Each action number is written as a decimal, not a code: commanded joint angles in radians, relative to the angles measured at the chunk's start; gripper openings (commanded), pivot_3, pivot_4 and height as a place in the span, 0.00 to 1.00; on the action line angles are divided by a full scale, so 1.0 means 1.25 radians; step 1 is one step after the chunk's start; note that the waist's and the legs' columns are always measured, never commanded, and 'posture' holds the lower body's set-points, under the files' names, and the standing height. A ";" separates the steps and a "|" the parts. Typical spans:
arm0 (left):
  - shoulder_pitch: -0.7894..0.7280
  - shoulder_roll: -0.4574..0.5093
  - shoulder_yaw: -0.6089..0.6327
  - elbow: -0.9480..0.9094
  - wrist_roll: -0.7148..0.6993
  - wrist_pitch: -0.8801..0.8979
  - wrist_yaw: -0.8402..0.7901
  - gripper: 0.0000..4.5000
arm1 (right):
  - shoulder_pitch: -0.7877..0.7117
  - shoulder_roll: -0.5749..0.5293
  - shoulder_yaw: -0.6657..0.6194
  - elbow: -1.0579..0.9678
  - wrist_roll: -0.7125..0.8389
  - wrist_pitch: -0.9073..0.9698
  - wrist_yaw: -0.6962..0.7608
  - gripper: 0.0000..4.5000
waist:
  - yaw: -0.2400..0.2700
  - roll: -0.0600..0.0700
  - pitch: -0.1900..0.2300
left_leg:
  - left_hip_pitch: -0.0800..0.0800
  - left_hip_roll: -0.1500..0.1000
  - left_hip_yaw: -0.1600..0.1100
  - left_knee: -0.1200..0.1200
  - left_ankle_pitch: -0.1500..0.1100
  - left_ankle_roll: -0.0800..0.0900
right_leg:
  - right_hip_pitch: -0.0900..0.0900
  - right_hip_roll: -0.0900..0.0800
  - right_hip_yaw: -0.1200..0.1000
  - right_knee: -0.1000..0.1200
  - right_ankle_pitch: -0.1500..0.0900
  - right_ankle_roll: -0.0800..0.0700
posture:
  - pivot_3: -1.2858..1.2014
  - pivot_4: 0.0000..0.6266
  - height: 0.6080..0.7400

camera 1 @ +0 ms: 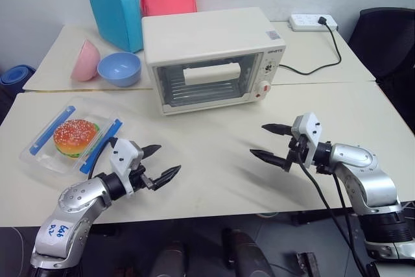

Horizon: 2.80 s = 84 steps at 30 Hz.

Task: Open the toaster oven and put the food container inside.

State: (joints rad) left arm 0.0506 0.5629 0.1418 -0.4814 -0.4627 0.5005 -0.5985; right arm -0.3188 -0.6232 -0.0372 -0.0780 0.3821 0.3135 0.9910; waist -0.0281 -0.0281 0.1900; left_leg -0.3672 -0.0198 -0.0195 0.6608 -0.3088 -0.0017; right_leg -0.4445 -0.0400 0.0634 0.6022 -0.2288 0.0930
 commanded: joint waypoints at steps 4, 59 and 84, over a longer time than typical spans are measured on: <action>-0.018 -0.008 0.002 -0.020 0.003 -0.010 0.013 1.00 | -0.017 -0.002 0.000 -0.020 0.005 -0.004 0.000 0.99 | 0.000 0.000 0.000 | 0.000 0.000 0.000 0.000 0.000 0.000 | 0.000 0.000 0.000 0.000 0.000 0.000 | 0.52 0.24 1.00; -0.490 0.081 0.122 0.064 -0.245 0.184 0.197 0.91 | -0.323 0.151 0.023 0.076 0.106 0.096 0.098 1.00 | -0.005 0.001 0.001 | -0.003 0.000 -0.002 0.001 0.000 -0.001 | -0.001 0.001 -0.002 0.003 0.000 0.000 | 0.52 0.24 1.00; -0.551 0.115 -0.139 0.196 0.087 0.071 -0.021 0.21 | -0.195 0.108 0.007 0.017 0.036 0.083 0.005 1.00 | -0.008 0.001 0.001 | -0.002 0.000 -0.001 0.001 0.000 -0.002 | -0.002 0.000 -0.001 0.005 0.000 0.000 | 0.52 0.24 1.00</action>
State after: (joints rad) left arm -0.6601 0.6881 -0.0225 -0.2008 -0.3625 0.5776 -0.6028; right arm -0.5712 -0.4536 0.0113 -0.0080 0.4293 0.4326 1.0107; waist -0.0383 -0.0268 0.1908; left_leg -0.3696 -0.0199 -0.0209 0.6616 -0.3092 -0.0038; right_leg -0.4468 -0.0398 0.0625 0.6076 -0.2287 0.0931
